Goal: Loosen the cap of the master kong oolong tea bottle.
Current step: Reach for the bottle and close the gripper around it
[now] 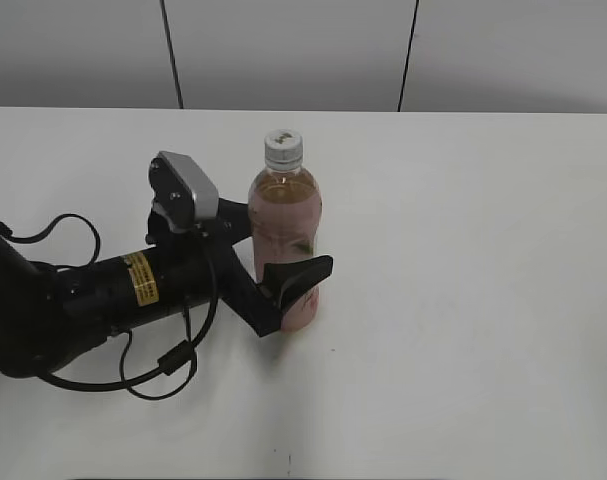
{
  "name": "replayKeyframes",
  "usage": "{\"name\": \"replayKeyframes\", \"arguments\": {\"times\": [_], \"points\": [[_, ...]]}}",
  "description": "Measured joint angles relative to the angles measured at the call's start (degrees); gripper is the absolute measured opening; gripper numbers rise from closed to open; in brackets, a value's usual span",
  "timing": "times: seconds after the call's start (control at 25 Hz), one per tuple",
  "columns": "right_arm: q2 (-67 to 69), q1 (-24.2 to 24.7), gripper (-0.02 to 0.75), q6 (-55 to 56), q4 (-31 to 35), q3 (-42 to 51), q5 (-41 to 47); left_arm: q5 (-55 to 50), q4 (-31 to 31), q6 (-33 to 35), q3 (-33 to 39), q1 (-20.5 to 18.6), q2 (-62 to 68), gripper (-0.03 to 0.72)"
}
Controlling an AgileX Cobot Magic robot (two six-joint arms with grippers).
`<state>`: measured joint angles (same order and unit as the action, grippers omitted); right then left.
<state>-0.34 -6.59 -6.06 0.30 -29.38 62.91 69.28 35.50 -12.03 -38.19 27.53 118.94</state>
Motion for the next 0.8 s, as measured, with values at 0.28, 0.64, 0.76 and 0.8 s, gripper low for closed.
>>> {"name": "replayKeyframes", "arguments": {"times": [0.28,0.64,0.76,0.8], "points": [[0.0,0.0,0.515,0.0,0.0,0.0,0.0,0.0,-1.3,0.0,-0.4,0.4,0.1,0.425],[0.0,0.0,0.515,0.0,-0.3,0.0,0.0,0.0,-1.3,0.0,-0.4,0.4,0.1,0.391],[0.0,0.0,0.515,0.0,0.0,0.0,0.0,0.0,-1.3,0.0,-0.4,0.4,0.1,0.391],[0.0,0.0,0.515,0.0,-0.3,0.0,0.0,0.0,-1.3,0.0,-0.4,0.4,0.1,0.391]]}}
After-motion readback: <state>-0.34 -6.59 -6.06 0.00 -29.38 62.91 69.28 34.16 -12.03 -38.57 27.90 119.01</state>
